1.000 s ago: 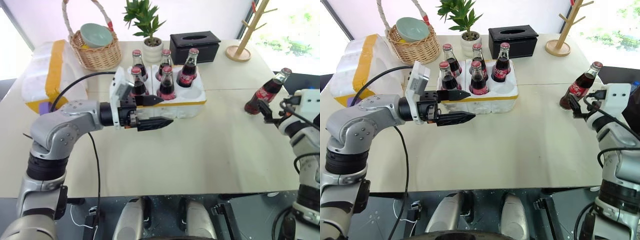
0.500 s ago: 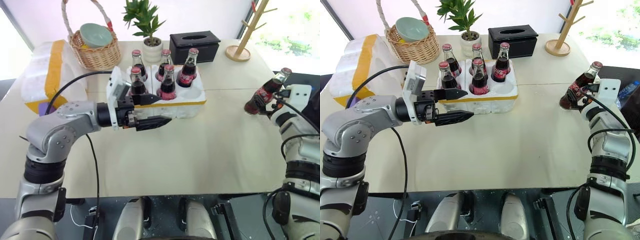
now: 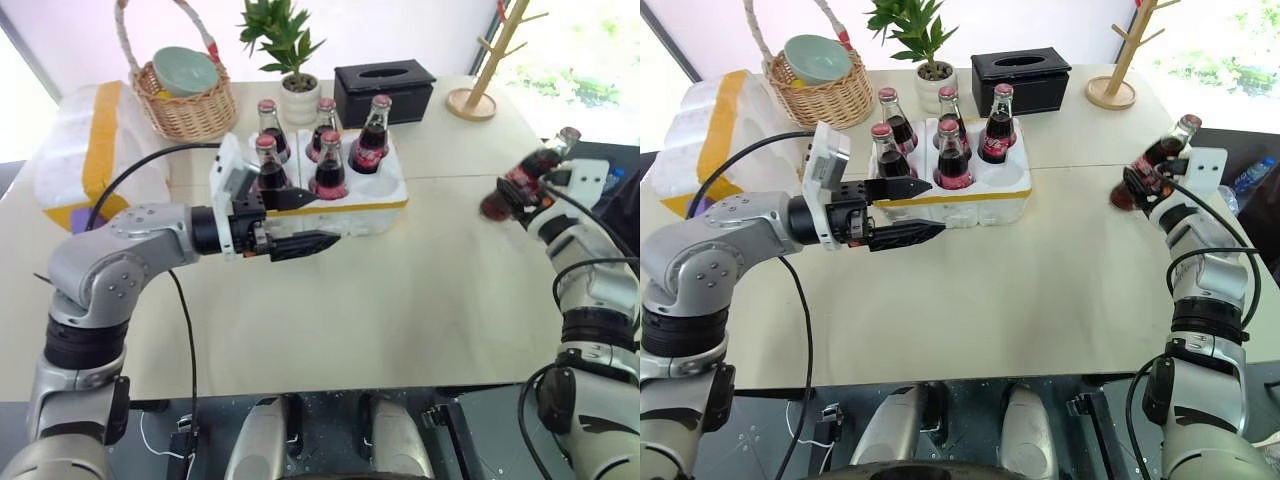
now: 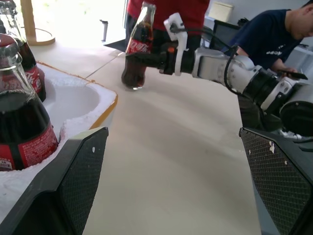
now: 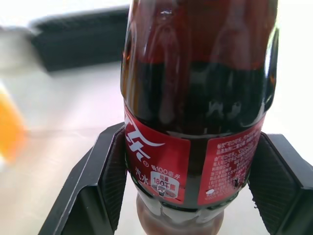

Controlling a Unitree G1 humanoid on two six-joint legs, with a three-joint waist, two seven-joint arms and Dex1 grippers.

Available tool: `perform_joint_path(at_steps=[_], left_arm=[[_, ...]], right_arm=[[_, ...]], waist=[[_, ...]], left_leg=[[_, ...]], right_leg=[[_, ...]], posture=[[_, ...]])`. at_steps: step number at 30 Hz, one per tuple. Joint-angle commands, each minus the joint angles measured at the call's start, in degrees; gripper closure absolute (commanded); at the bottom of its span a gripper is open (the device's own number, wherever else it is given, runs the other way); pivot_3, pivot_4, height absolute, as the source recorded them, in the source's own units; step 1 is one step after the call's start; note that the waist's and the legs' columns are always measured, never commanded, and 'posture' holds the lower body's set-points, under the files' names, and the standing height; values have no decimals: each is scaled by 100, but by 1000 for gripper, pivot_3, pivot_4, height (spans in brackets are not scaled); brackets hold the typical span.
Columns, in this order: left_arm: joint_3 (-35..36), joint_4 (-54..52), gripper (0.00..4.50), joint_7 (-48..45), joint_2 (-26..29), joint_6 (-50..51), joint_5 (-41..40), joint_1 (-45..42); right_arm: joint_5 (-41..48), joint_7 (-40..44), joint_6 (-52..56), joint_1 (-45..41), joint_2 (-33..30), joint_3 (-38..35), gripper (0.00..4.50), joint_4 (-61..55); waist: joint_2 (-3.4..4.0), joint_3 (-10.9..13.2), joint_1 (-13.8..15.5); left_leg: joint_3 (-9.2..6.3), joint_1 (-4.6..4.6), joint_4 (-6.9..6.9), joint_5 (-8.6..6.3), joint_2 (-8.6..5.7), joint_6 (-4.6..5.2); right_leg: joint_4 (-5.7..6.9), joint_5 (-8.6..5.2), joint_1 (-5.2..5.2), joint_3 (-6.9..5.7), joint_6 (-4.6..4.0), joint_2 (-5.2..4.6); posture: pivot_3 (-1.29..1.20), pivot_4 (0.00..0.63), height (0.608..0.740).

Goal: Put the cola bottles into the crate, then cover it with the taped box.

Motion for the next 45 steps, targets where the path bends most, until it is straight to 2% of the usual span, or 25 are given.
perform_joint_path(at_steps=[1, 4, 9, 13, 24, 29, 30, 32, 36, 40, 42, 45], left_arm=[[398, -286, 0, 141, 133, 72, -228, 118], [569, -390, 0, 239, 232, 114, -305, 275], [676, -434, 0, 407, 285, 91, -356, 376], [704, -512, 0, 482, 318, 71, -377, 406], [773, -547, 0, 485, 394, -14, -335, 497], [697, -458, 0, 429, 360, -69, -231, 470], [688, -441, 0, 426, 356, -72, -220, 458], [676, -422, 0, 420, 355, -80, -199, 445], [708, -420, 0, 443, 381, -65, -177, 465], [904, -511, 0, 565, 555, 42, -149, 584], [1126, -584, 0, 711, 784, 151, -155, 624], [1536, -780, 0, 908, 1436, 473, -161, 723]], right_arm=[[995, 415, 662, -636, -14, 26, 1754, -1535], [1439, 556, 1344, -866, 98, 296, 1754, -2050], [808, 755, 1143, -1082, 205, 1186, 1754, -2123], [592, 877, 1049, -1197, 309, 1468, 1754, -1781], [-329, 1689, 588, -796, 327, 2449, 1754, -1296], [-694, 1722, 416, -972, 586, 2642, 1754, -420], [-754, 1694, 400, -1028, 633, 2642, 680, -222], [-890, 1618, 322, -1132, 682, 2626, 42, 78], [-969, 1649, 250, -1201, 661, 2576, 42, 217], [-803, 1840, 469, -1183, 412, 2376, 42, -288], [-613, 2074, 701, -1204, 98, 2182, 42, -672], [-260, 2654, 1065, -1248, -621, 1886, 42, -1168]], waist=[[4, 2, -35], [4, 2, -24], [-8, -4, 73], [-9, -3, 161], [-9, -3, 110], [-12, -5, 85], [-12, -5, 74], [-17, -8, 25], [-20, -10, -1], [-20, -10, 8], [-19, -8, 22], [-20, -6, 23]], left_leg=[[0, 0, 0, 0, 1, 0], [0, 1, -1, 0, 7, -1], [-3, 0, 5, -3, 1, 3], [-2, -11, 10, -5, -5, 5], [0, -21, 7, -3, -4, 3], [-1, -15, 7, -3, -3, 3], [-1, -12, 6, -3, -3, 3], [0, -8, 6, -3, -3, 3], [-4, 34, 5, -5, -2, 1], [-7, 36, 6, -5, -2, 1], [-7, 30, 5, -5, -2, 0], [-6, 0, 4, -5, -4, 1]], right_leg=[[0, 0, -1, 0, 0, 0], [2, 0, -3, 0, 0, 4], [0, 0, 4, -2, -1, 0], [-3, 1, 0, -1, -1, -3], [-5, 1, -11, -3, -1, 0], [-4, 1, -7, -3, -1, 1], [-4, 1, -5, -3, -1, 1], [-3, 1, -2, -3, -1, 1], [-5, 1, 41, -3, -1, 1], [-6, 1, 45, -5, -1, 0], [-5, 1, 36, -4, -1, -1], [-5, 1, 8, -4, -1, -3]], posture=[[0, 150, 736], [0, 150, 736], [0, 150, 736], [0, 150, 736], [0, 150, 736], [0, 150, 736], [0, 150, 736], [0, 150, 736], [0, 150, 736], [0, 150, 736], [0, 150, 736], [0, 150, 736]])
